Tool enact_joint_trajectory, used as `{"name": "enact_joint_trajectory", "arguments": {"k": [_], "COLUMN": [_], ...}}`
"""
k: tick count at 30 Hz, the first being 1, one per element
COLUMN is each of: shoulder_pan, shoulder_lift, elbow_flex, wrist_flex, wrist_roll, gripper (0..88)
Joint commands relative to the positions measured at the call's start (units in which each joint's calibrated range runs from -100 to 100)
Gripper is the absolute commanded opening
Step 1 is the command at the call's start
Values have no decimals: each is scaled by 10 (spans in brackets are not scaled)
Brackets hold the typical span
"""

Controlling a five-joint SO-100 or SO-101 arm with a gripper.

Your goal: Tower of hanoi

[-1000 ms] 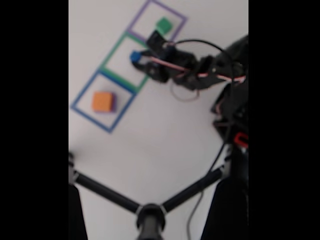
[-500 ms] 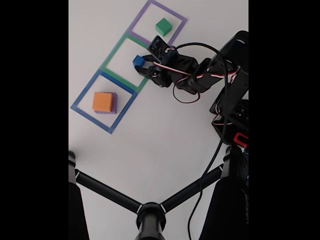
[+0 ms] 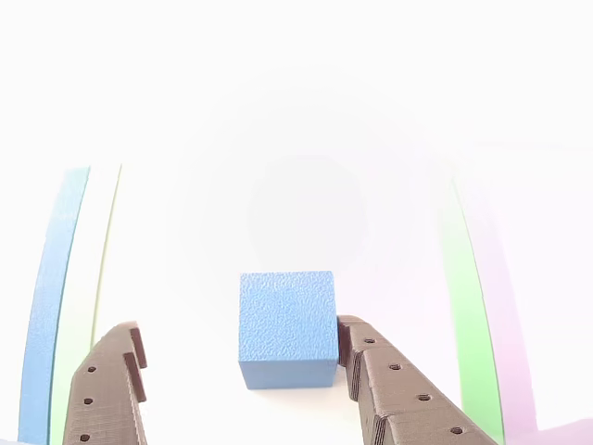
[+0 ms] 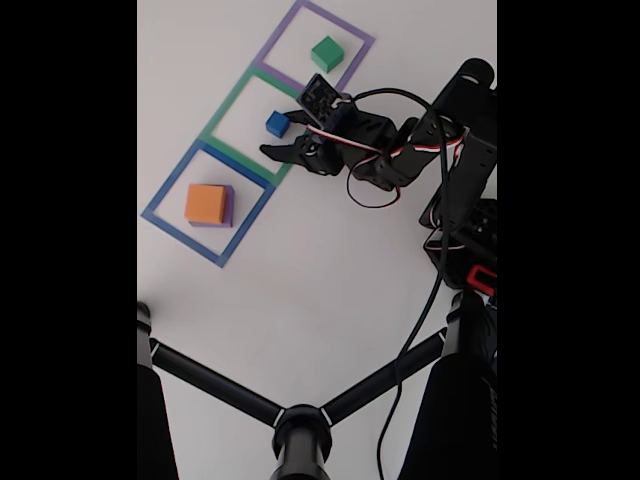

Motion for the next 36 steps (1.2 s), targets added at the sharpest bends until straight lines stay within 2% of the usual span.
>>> {"name": "enact_joint_trajectory", "arguments": {"k": [1, 6, 11, 16, 25, 31, 36], "shoulder_pan": [-1, 14, 43, 79, 163, 215, 260], "shoulder_lift": [-72, -265, -430, -478, -487, -472, -470], "elbow_flex": [-10, -10, -92, -240, -570, -750, -785], "wrist_flex": [37, 245, 532, 756, 1160, 1339, 1380], "wrist_roll": [6, 6, 6, 6, 6, 6, 6], "gripper": [248, 236, 143, 49, 23, 22, 30]}}
